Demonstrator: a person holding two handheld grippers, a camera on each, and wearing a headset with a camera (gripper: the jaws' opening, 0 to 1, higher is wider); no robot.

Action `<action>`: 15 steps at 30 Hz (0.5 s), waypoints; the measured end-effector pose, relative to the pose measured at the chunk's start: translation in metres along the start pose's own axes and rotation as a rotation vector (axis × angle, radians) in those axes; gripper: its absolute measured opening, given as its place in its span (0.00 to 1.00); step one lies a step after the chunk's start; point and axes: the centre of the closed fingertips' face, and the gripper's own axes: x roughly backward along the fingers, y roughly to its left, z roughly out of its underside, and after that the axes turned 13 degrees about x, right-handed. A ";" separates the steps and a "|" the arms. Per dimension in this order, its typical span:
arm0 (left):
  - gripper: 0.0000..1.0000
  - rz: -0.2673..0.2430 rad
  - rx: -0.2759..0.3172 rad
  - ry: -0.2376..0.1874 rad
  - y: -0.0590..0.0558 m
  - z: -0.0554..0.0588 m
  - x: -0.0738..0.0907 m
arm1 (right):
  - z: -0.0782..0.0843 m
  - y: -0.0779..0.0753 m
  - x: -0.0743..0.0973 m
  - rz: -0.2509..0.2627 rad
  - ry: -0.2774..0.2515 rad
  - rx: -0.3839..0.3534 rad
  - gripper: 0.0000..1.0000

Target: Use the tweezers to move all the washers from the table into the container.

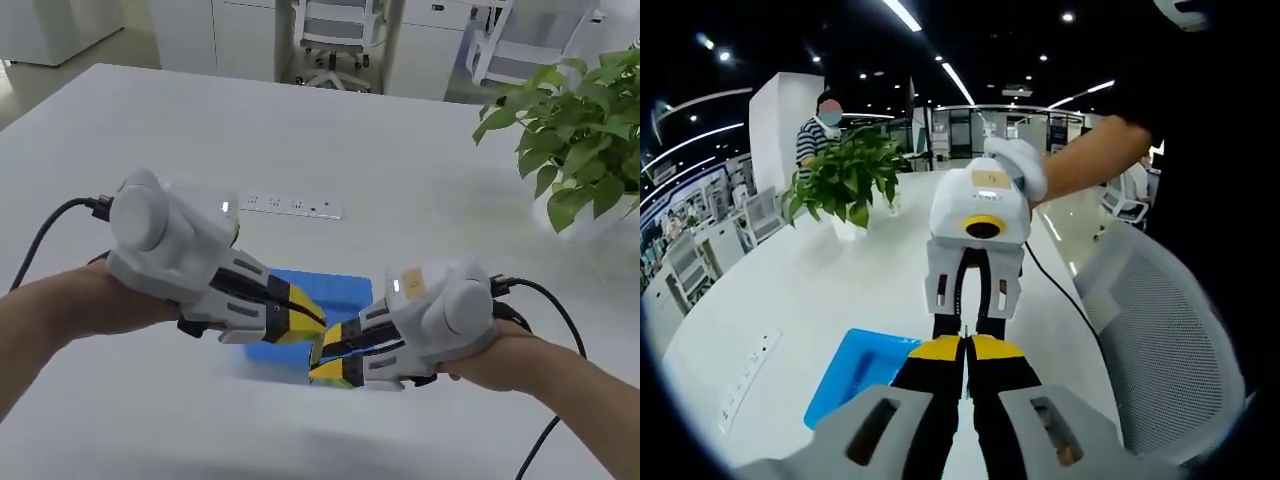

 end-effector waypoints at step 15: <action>0.05 0.012 -0.002 0.053 -0.006 0.013 0.006 | 0.002 0.009 -0.005 -0.013 0.015 -0.028 0.07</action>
